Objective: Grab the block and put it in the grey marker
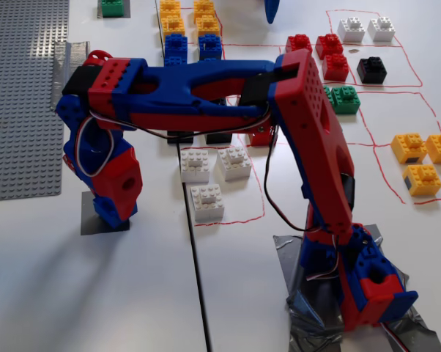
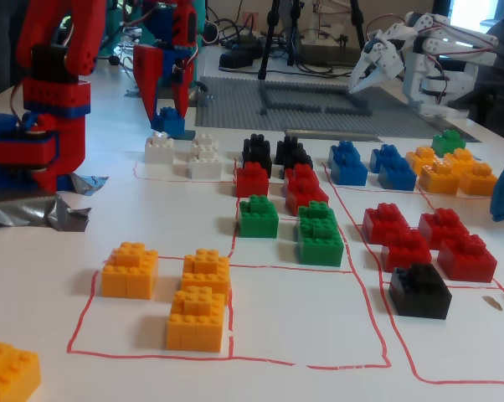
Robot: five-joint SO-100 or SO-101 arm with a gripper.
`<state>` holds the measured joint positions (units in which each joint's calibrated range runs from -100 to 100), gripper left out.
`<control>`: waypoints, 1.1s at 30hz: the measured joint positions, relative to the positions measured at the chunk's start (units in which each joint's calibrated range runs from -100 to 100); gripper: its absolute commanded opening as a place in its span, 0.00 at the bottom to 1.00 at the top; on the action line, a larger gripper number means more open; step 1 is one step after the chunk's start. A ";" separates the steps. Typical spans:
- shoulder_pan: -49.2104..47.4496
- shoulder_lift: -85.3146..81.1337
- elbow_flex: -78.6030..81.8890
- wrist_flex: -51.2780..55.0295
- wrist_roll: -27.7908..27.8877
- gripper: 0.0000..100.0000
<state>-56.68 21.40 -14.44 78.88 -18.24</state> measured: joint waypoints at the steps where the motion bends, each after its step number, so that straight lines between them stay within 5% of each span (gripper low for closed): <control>1: -0.22 0.17 -0.18 0.00 0.00 0.15; 8: -0.29 0.25 -1.63 1.46 0.05 0.34; 12: -0.29 0.25 -3.27 3.16 0.05 0.35; 18: -0.29 0.25 -11.44 7.36 0.29 0.27; 24: -0.29 0.17 -14.08 8.98 2.64 0.07; 33: 2.49 -13.10 -9.45 10.19 7.57 0.01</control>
<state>-54.19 8.30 -23.89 89.08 -10.67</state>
